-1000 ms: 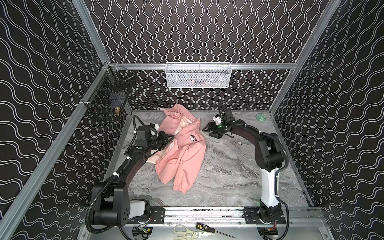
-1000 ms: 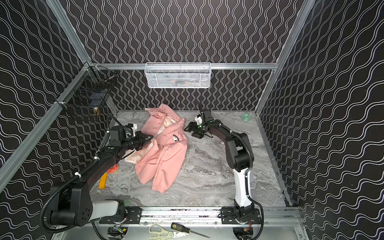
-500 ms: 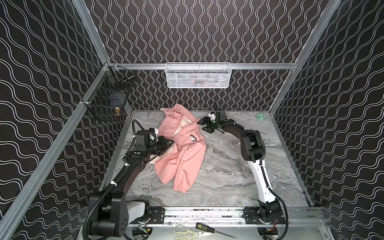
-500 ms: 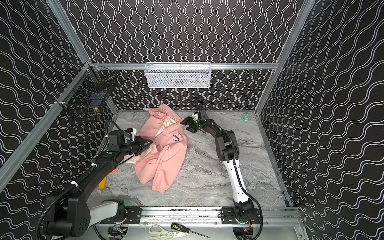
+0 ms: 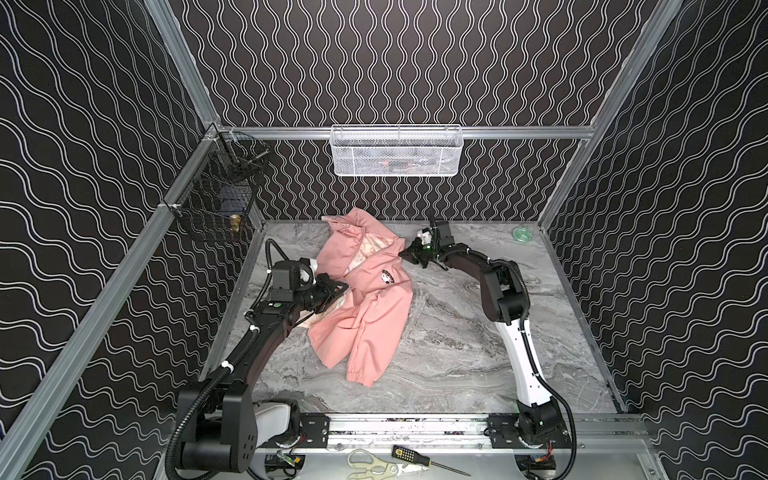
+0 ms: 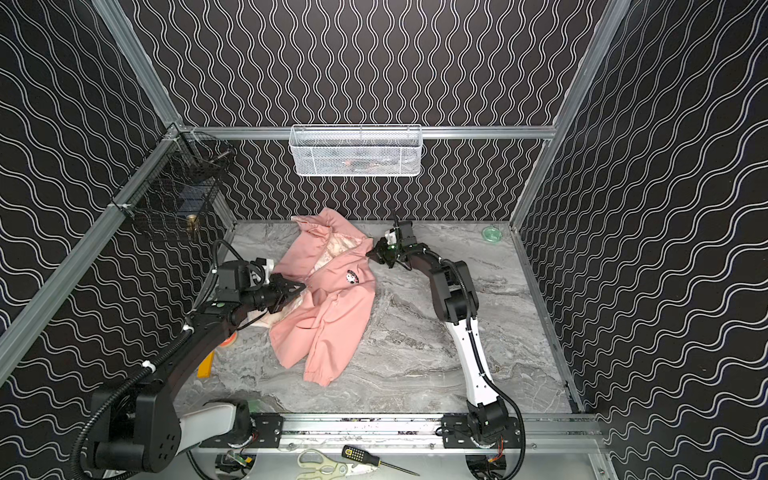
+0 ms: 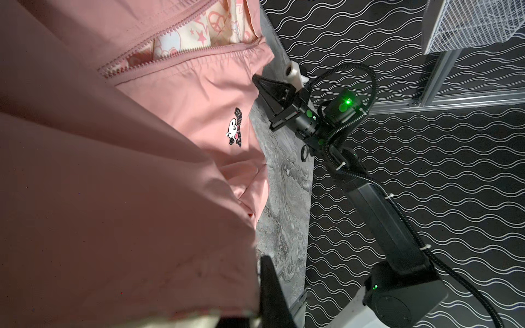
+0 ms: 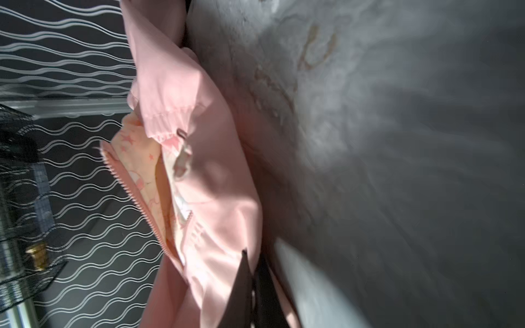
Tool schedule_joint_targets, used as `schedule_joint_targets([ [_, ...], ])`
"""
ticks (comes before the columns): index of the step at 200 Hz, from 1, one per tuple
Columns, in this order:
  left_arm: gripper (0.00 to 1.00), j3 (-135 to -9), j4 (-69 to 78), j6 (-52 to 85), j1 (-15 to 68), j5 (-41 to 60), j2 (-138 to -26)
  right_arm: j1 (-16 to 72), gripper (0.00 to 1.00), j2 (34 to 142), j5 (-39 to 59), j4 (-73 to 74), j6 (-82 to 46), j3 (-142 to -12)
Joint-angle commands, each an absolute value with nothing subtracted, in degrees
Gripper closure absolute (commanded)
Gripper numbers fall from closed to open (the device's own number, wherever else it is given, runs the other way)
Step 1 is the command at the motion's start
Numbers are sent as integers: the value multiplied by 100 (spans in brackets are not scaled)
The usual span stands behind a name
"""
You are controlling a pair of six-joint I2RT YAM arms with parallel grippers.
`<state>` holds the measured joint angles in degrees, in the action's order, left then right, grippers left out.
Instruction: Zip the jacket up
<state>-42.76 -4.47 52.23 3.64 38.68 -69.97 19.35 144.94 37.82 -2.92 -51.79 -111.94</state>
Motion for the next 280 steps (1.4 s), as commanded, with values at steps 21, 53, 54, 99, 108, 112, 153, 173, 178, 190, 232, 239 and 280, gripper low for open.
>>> schedule_joint_targets([
  [21, 100, -4598, -693, 4730, 352, 3930, -7173, 1638, 100, 13214, 3259, -10, -4991, -9995],
  [53, 100, -4851, -680, 4531, 352, 3989, -7492, 1328, 100, 12422, 3101, -260, -4630, -9100],
  [54, 100, -4860, -674, 4528, 352, 3990, -7503, 1319, 100, 12398, 3089, -271, -4618, -9077],
  [99, 100, -5320, -195, 4434, 367, 4254, -8280, 728, 100, 11285, 2887, -561, -4394, -7672],
  [108, 100, -5434, -89, 4410, 384, 4321, -8414, 587, 100, 11025, 2822, -670, -4335, -7419],
  [112, 100, -5496, -55, 4392, 399, 4361, -8482, 527, 100, 10919, 2786, -724, -4308, -7318],
  [153, 100, -6233, -120, 3993, 768, 4660, -9182, 163, 100, 9639, 2596, -1288, -3820, -6310],
  [173, 100, -6455, -197, 3964, 919, 4656, -9404, 105, 87, 9144, 2377, -1738, -3602, -6067],
  [178, 100, -6475, -193, 3972, 939, 4647, -9435, 85, 74, 9002, 2309, -1849, -3580, -6002],
  [190, 100, -6538, -220, 3986, 949, 4608, -9481, 56, 45, 8636, 2159, -2111, -3519, -5870],
  [232, 100, -6555, -272, 4034, 958, 4579, -9479, 273, 28, 7512, 2369, -2451, -3385, -4917],
  [239, 100, -6527, -291, 4014, 958, 4570, -9452, 449, 28, 7353, 2316, -2514, -3380, -4778],
  [280, 100, -6288, -279, 4069, 967, 4502, -9251, 2232, 28, 7076, 1925, -2463, -3465, -4273],
])
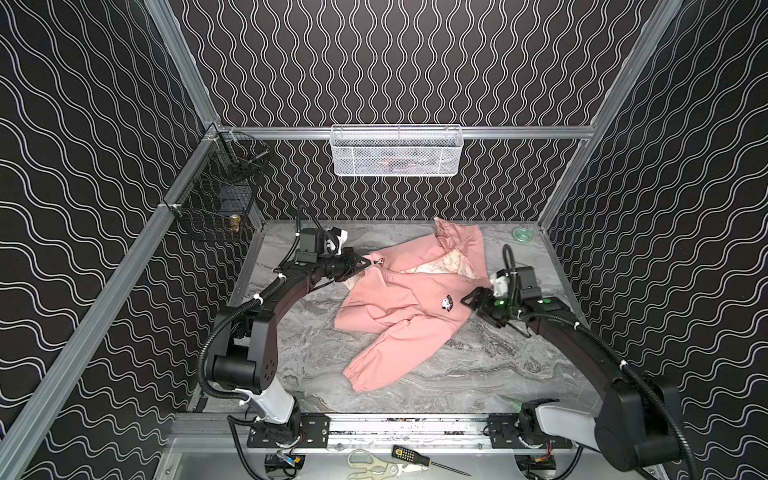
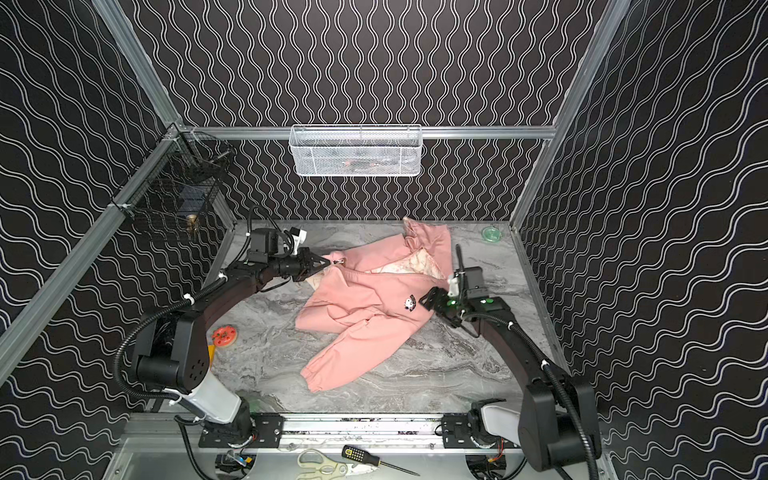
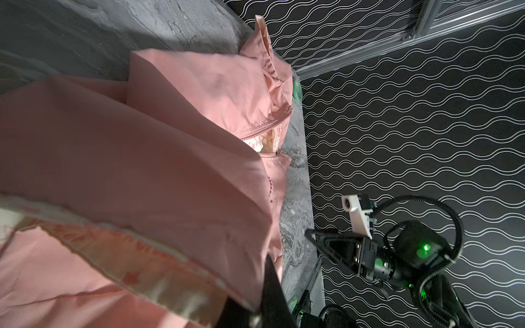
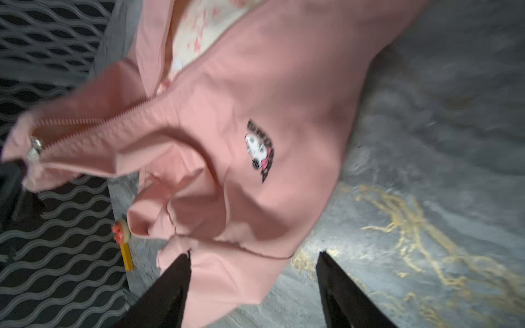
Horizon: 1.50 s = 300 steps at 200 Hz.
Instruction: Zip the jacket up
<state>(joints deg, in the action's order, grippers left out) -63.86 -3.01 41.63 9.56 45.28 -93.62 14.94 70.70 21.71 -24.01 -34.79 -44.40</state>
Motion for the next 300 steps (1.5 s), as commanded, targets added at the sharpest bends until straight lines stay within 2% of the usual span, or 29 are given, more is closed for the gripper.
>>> schedule_joint_targets([
  [1, 100, -6286, -280, 4069, 967, 4497, -9249, 2254, 28, 7084, 1916, -2453, -3469, -4264],
  [27, 100, -6217, -283, 4112, 967, 4474, -9139, 3115, 28, 7518, 1909, -2002, -3604, -4154],
  [75, 100, -6205, -382, 4160, 970, 4481, -8984, 3720, 30, 9040, 2263, -979, -3740, -4665],
  [127, 100, -6386, -1018, 3801, 958, 4402, -8869, 4121, 31, 10654, 2755, -663, -3940, -6428],
  [150, 100, -6502, -1168, 3677, 928, 4367, -8922, 4140, 32, 10797, 2872, -922, -3774, -7045],
  [184, 100, -6569, -1098, 3675, 905, 4325, -9052, 3522, 29, 9872, 2617, -873, -3959, -6786],
  [219, 100, -6662, -1101, 3566, 896, 4327, -9223, 2247, 26, 9270, 1731, -1481, -4124, -6681],
  [232, 100, -6675, -1058, 3556, 897, 4366, -9268, 1824, 27, 9463, 1557, -1819, -4105, -6947],
  [254, 100, -6665, -1023, 3521, 898, 4464, -9299, 1300, 34, 10102, 1757, -2127, -4135, -7569],
  [300, 100, -6639, -1379, 3235, 888, 4557, -9224, 1025, 39, 11379, 1745, -2168, -4412, -8910],
])
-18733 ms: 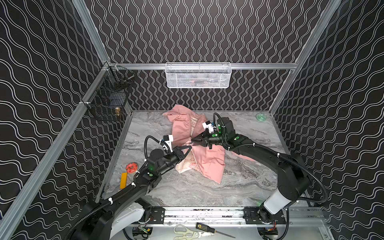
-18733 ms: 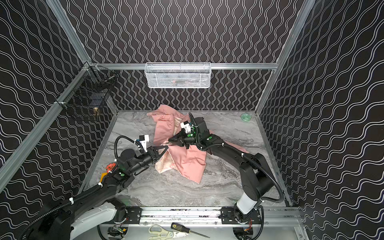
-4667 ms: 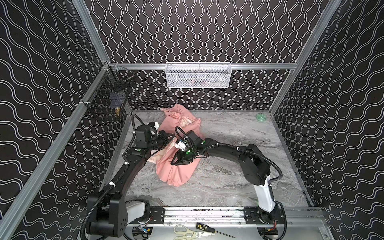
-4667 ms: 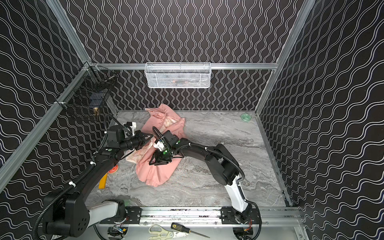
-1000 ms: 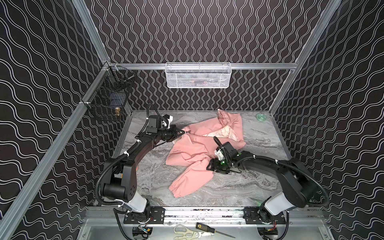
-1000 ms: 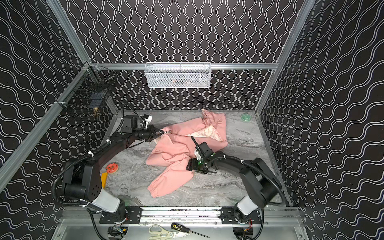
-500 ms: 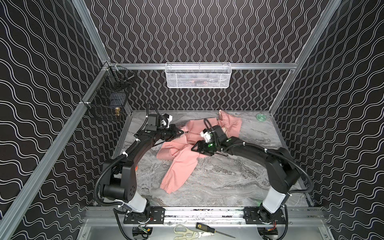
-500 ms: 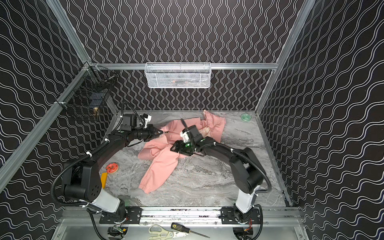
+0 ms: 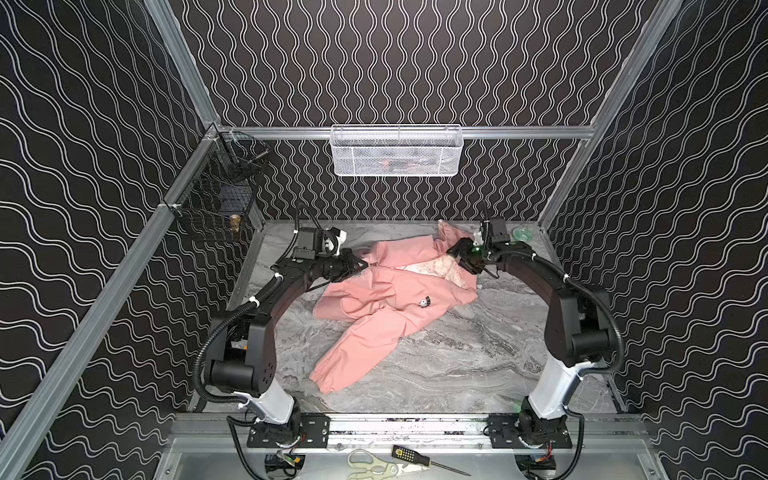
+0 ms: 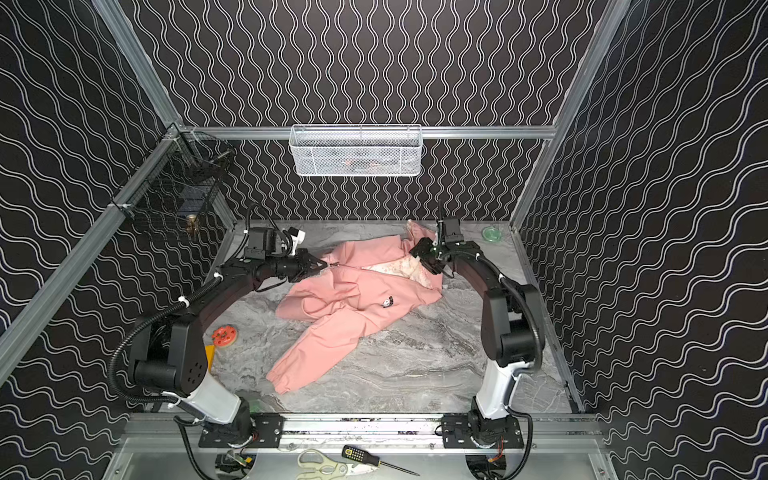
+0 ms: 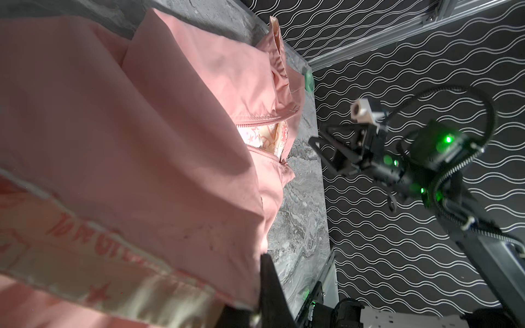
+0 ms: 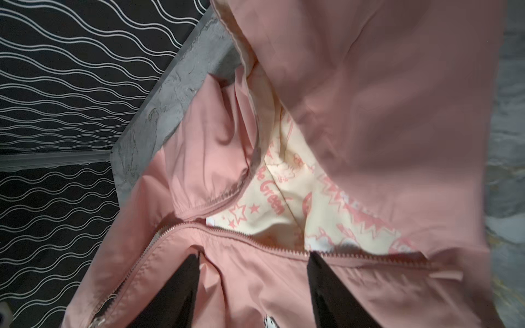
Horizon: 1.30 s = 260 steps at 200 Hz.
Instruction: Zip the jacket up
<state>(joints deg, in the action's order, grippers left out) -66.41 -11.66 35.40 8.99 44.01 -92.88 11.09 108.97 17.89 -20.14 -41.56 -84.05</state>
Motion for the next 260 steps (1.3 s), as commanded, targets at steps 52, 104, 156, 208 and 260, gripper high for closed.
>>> schedule_joint_targets([
  [52, 100, -6500, -1646, 3055, 705, 4663, -9061, 901, 49, 12430, 1992, -2085, -4754, -9933],
  [104, 100, -6474, -1916, 2885, 434, 4806, -8982, 958, 66, 12721, 2388, -1690, -4852, -10121],
  [156, 100, -6461, -1858, 2941, 274, 4901, -9044, 975, 100, 12087, 2618, -1309, -4721, -9577],
  [208, 100, -6812, -2531, 2424, -180, 5097, -9068, 901, 100, 11198, 2713, -1623, -4008, -8985],
  [260, 100, -7111, -3036, 2010, -389, 5035, -9145, 782, 100, 10591, 2617, -1377, -3821, -7440],
])
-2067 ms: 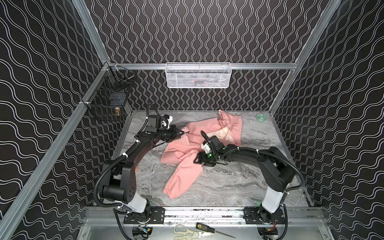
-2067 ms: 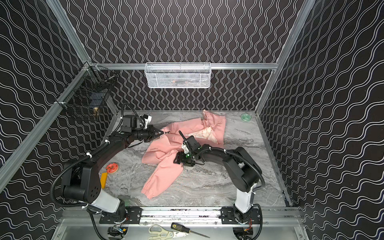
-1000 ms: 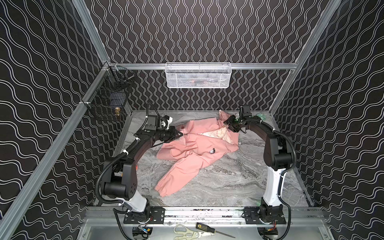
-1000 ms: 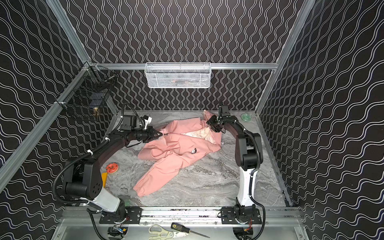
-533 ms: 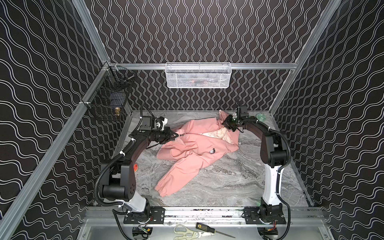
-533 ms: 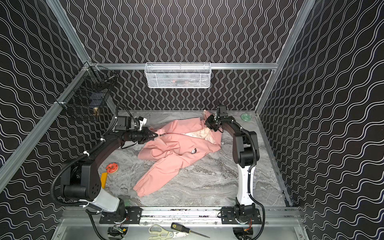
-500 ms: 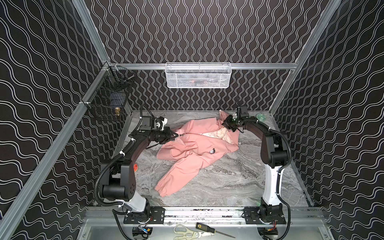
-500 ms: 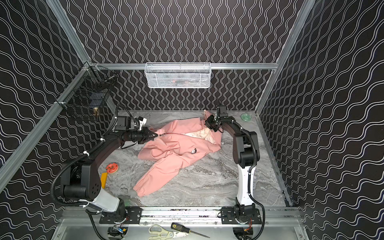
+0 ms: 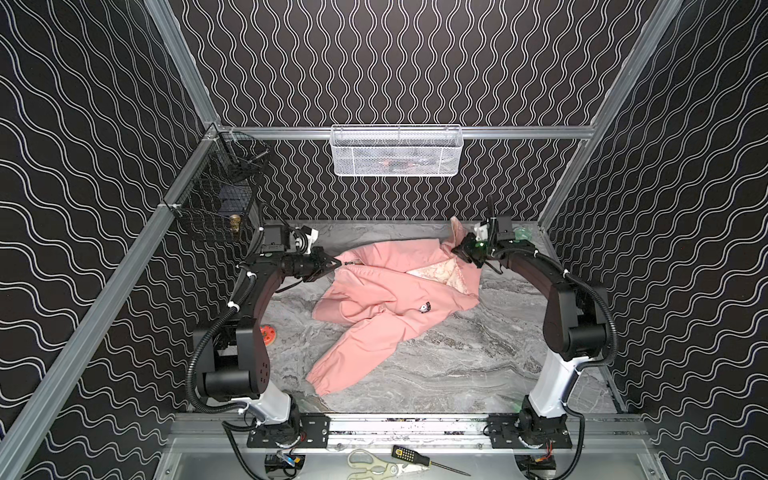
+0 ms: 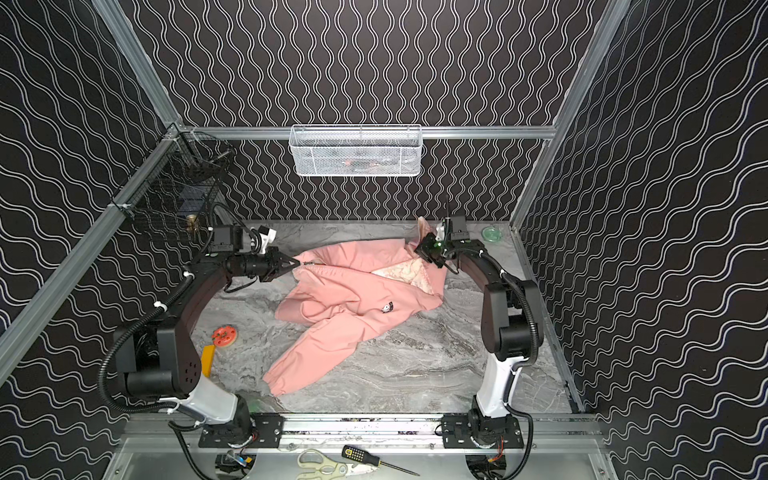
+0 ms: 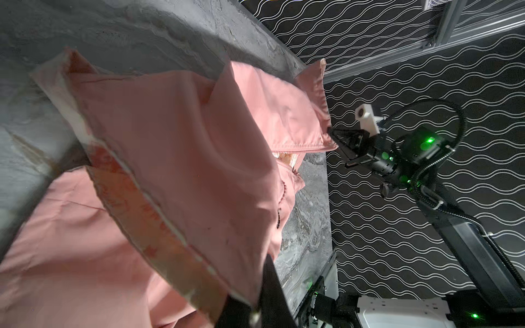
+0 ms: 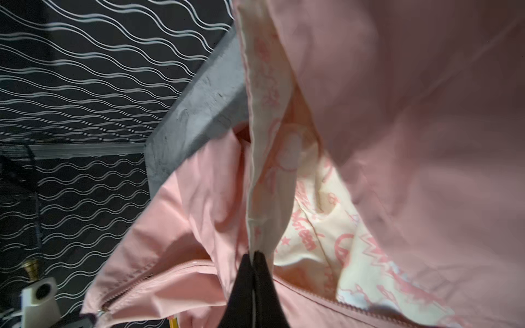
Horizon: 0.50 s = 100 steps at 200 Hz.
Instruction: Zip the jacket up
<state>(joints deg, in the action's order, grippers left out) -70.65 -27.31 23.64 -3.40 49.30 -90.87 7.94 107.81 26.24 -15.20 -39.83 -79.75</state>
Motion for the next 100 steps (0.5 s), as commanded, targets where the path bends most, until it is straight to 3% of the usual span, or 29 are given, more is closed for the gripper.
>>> schedule_joint_targets([
  [1, 100, -7115, -3038, 2011, -392, 5036, -9147, 782, 100, 10586, 2618, -1370, -3822, -7407],
  [37, 100, -7071, -3064, 1960, -430, 5043, -9188, 740, 100, 10657, 2552, -1209, -3956, -6491],
  [70, 100, -7167, -3282, 1771, -499, 5155, -9229, 645, 100, 10837, 2274, -1727, -4010, -6418],
  [85, 100, -7197, -3304, 1702, -493, 5261, -9229, 582, 82, 10837, 2269, -1878, -3988, -6447],
  [100, 100, -7189, -3210, 1732, -492, 5447, -9213, 553, 54, 10654, 2136, -1969, -4016, -6440],
])
